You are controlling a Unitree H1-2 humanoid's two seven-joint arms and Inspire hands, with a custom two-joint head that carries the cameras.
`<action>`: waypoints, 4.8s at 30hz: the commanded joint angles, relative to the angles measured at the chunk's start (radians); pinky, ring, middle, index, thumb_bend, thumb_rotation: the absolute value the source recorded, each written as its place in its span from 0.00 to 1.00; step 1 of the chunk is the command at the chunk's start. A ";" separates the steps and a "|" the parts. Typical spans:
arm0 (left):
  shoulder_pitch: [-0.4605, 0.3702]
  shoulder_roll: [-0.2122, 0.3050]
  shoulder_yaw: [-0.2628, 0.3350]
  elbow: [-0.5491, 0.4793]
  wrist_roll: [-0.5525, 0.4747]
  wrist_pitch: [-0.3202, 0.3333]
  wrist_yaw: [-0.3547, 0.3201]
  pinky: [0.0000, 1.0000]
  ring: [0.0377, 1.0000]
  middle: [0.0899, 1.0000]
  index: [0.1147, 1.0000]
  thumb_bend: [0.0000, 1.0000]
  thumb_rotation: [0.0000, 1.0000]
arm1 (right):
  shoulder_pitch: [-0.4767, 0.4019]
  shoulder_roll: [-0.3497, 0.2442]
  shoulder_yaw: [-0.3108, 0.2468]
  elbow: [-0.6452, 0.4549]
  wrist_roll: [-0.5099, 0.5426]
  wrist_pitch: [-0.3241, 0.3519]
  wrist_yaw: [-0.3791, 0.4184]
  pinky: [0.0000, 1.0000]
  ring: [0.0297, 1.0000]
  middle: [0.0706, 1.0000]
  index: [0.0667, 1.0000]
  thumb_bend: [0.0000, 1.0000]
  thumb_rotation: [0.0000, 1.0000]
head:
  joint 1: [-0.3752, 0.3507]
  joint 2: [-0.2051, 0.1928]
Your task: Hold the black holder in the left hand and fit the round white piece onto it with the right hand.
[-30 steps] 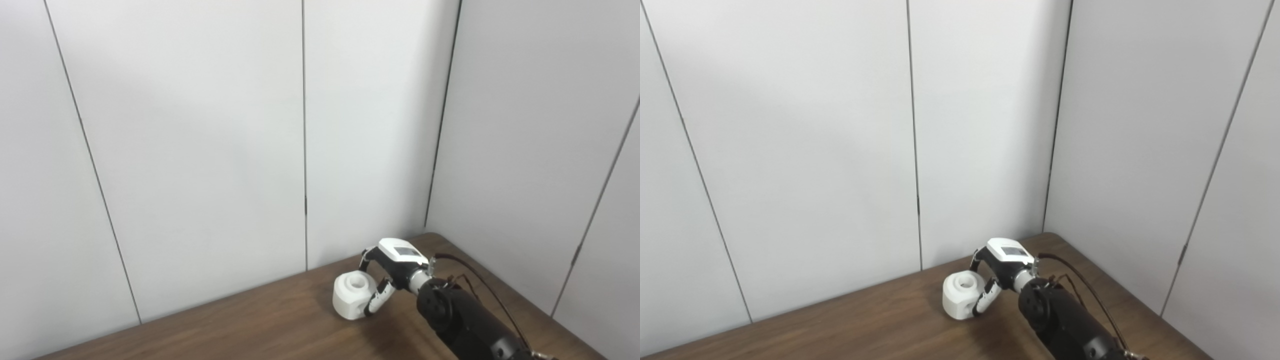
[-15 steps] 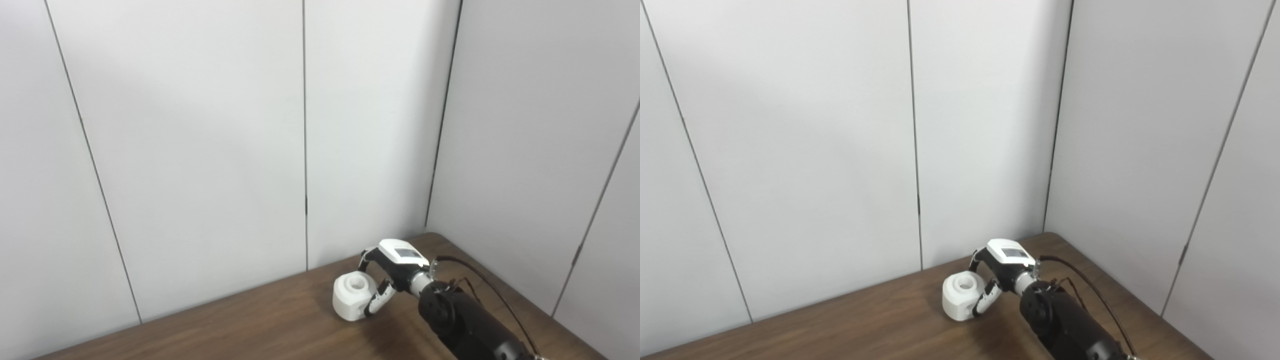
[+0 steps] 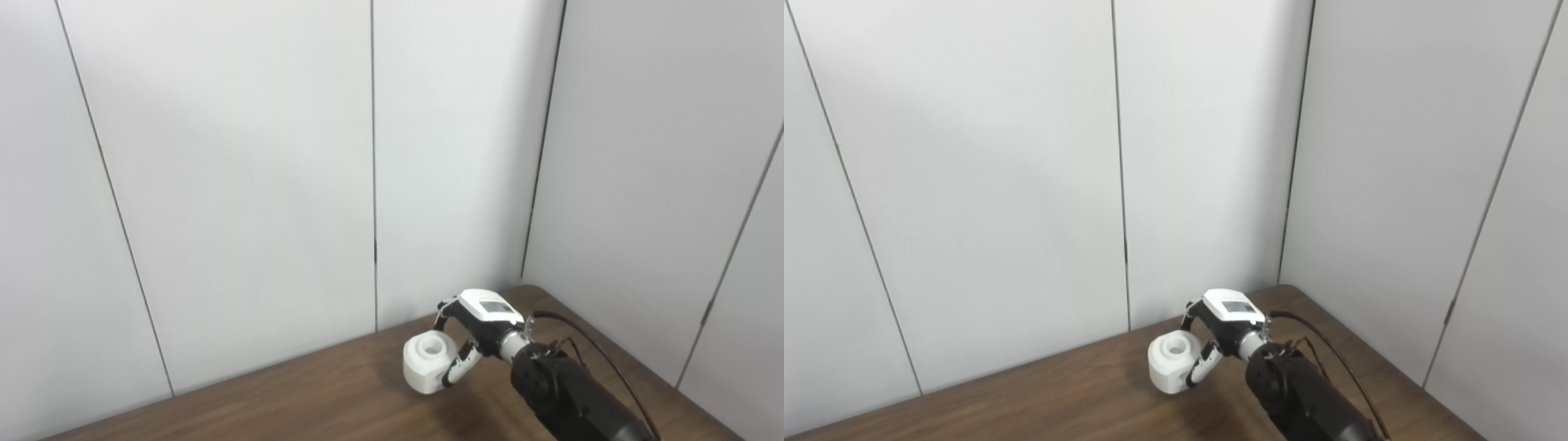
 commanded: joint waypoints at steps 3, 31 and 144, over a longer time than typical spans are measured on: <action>-0.011 0.005 0.008 -0.006 0.009 0.005 -0.014 1.00 1.00 0.99 0.41 0.51 0.04 | -0.033 0.000 0.000 -0.112 -0.057 0.041 0.015 0.80 0.95 0.87 0.45 0.51 0.15 | 0.020 0.010; 0.055 -0.108 0.185 -0.200 0.094 0.123 -0.182 1.00 1.00 0.95 0.42 0.51 0.04 | 0.079 0.424 0.046 -0.586 -0.336 0.101 0.330 0.81 0.99 0.90 0.44 0.51 0.14 | 0.322 0.188; 0.046 -0.360 0.169 -0.272 0.327 0.339 -0.166 1.00 0.97 0.93 0.41 0.52 0.04 | 0.274 0.715 0.134 -0.576 -0.571 -0.008 0.308 0.64 0.88 0.87 0.44 0.51 0.15 | 0.791 0.224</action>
